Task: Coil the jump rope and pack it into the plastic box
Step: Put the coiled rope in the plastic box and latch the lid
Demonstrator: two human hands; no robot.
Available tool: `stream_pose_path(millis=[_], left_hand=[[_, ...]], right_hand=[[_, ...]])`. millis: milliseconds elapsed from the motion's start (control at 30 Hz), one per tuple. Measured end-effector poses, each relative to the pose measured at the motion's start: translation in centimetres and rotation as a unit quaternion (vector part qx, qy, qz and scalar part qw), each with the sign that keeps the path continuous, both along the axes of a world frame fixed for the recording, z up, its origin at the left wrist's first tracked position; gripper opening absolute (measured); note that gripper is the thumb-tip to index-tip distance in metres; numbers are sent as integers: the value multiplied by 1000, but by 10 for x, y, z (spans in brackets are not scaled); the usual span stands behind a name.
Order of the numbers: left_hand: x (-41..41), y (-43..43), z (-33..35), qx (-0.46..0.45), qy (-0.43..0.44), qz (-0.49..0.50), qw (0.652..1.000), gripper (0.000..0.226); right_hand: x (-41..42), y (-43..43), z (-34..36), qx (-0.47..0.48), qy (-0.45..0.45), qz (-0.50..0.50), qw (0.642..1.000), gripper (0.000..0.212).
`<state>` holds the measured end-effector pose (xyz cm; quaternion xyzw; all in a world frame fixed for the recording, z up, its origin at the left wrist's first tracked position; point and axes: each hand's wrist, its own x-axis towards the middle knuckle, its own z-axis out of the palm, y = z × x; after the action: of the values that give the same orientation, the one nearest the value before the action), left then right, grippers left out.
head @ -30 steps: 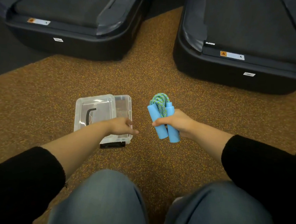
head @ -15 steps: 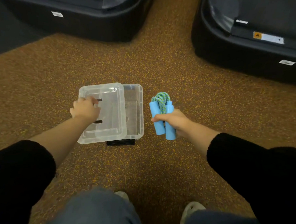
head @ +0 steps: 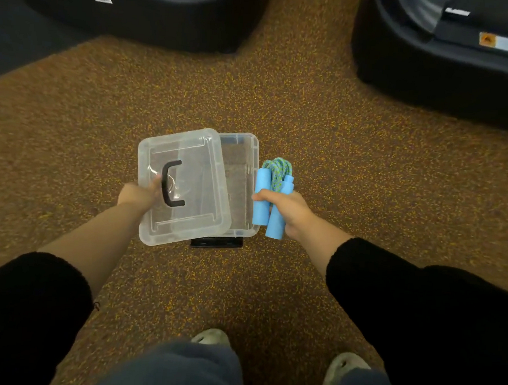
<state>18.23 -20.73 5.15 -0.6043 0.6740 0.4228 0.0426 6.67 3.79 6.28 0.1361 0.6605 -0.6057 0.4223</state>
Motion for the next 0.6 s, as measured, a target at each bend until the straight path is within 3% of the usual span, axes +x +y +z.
stream_pose_path(millis=[133, 333, 600], left_hand=[[7, -1, 1, 32, 51, 8, 998, 54], [11, 2, 1, 167, 155, 19, 974, 37], [2, 23, -1, 187, 144, -10, 972, 32]], right_hand=[[5, -9, -4, -13, -17, -8, 1000, 22], [1, -4, -4, -11, -17, -16, 1000, 22], [-9, 15, 6, 9, -10, -3, 1000, 33]])
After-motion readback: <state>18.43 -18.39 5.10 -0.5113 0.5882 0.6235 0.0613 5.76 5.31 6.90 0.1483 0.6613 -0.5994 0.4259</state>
